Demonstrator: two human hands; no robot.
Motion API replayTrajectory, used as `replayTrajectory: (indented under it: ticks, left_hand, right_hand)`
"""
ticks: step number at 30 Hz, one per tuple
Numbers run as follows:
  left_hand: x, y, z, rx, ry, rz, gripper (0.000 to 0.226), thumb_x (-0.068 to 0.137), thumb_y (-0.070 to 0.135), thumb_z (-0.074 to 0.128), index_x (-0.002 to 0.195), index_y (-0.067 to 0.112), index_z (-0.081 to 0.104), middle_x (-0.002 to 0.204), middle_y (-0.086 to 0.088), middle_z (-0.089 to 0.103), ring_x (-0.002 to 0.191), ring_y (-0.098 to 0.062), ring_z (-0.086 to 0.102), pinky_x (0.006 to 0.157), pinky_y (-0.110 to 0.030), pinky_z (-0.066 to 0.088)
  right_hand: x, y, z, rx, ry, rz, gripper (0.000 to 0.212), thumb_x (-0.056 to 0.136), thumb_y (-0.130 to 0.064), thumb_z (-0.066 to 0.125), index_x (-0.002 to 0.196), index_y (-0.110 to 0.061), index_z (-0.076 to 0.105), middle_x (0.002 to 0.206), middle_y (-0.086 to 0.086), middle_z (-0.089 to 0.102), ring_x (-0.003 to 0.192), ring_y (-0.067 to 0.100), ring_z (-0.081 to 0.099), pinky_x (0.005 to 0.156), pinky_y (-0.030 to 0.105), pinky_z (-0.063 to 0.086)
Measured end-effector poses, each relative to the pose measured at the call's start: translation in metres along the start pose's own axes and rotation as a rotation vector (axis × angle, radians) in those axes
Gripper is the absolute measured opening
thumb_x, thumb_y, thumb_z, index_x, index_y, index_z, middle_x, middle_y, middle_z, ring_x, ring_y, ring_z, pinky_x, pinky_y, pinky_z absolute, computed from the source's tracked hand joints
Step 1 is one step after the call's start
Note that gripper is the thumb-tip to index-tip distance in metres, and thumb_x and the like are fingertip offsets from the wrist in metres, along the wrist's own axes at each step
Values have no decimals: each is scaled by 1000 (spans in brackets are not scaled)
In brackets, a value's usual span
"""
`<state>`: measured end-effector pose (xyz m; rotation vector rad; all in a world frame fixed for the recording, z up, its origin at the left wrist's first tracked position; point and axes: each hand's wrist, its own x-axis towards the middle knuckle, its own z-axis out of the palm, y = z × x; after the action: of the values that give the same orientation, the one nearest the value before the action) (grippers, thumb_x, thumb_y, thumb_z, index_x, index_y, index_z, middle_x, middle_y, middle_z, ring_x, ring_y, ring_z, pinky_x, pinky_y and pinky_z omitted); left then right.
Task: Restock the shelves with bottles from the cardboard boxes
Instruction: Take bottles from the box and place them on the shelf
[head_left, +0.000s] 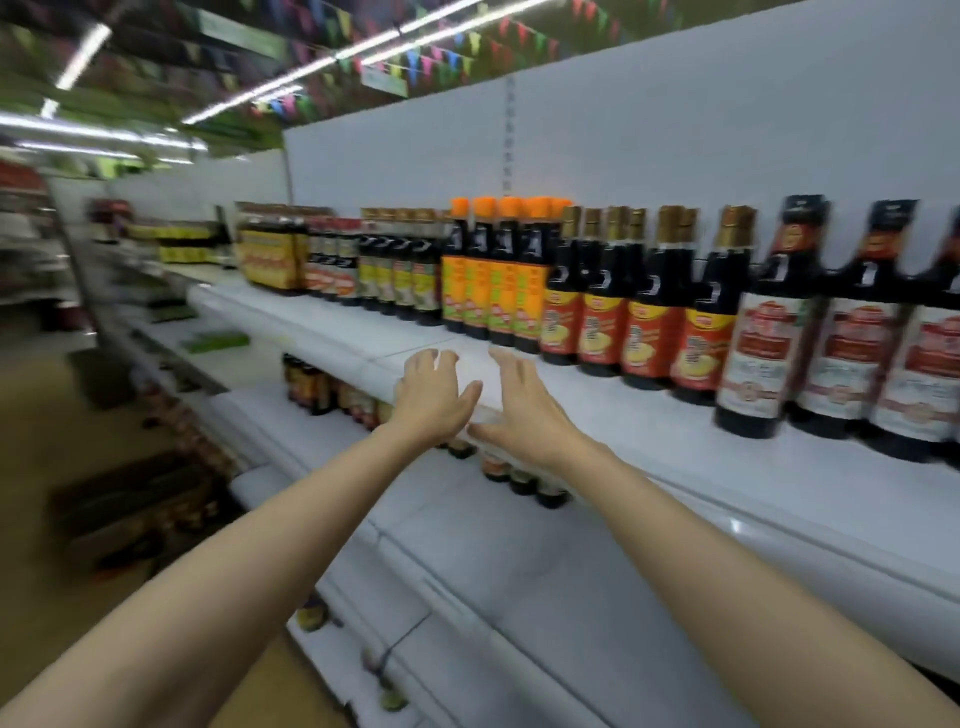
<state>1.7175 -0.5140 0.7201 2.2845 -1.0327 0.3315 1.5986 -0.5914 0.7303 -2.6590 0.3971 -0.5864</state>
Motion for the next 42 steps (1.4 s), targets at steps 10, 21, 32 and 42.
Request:
replayTrajectory:
  ticks: [10, 21, 32, 42]
  left_hand:
    - [-32, -221, -104, 109, -85, -467, 55, 96, 47, 42, 135, 7, 42, 138, -18, 43, 126, -34, 41, 101, -45, 39]
    - [-60, -462, -222, 253, 10, -700, 53, 91, 47, 52, 131, 13, 45, 126, -10, 54, 114, -28, 52, 96, -45, 45]
    - [-35, -650, -240, 348, -112, -958, 70, 89, 71, 24, 149, 44, 1, 159, -10, -10, 143, -37, -20, 112, -64, -3]
    - [56, -764, -286, 682, -49, -1076, 71, 88, 74, 22, 149, 46, 1, 159, -2, -15, 142, -38, -22, 108, -67, -10]
  right_hand:
    - [95, -151, 145, -95, -265, -267, 80, 89, -45, 61, 149, -18, 15, 147, 9, 18, 135, 31, 23, 108, 46, 32]
    - [214, -348, 330, 78, -445, -425, 84, 90, -42, 61, 151, -26, 7, 154, 7, 14, 138, 30, 30, 108, 47, 36]
    - [333, -433, 480, -53, -540, -560, 96, 88, -64, 49, 150, -33, -16, 160, -2, -17, 146, 30, -15, 112, 63, 0]
    - [486, -504, 573, 56, -583, -646, 85, 91, -56, 51, 151, -37, -6, 159, 4, -17, 146, 33, -9, 112, 61, 10]
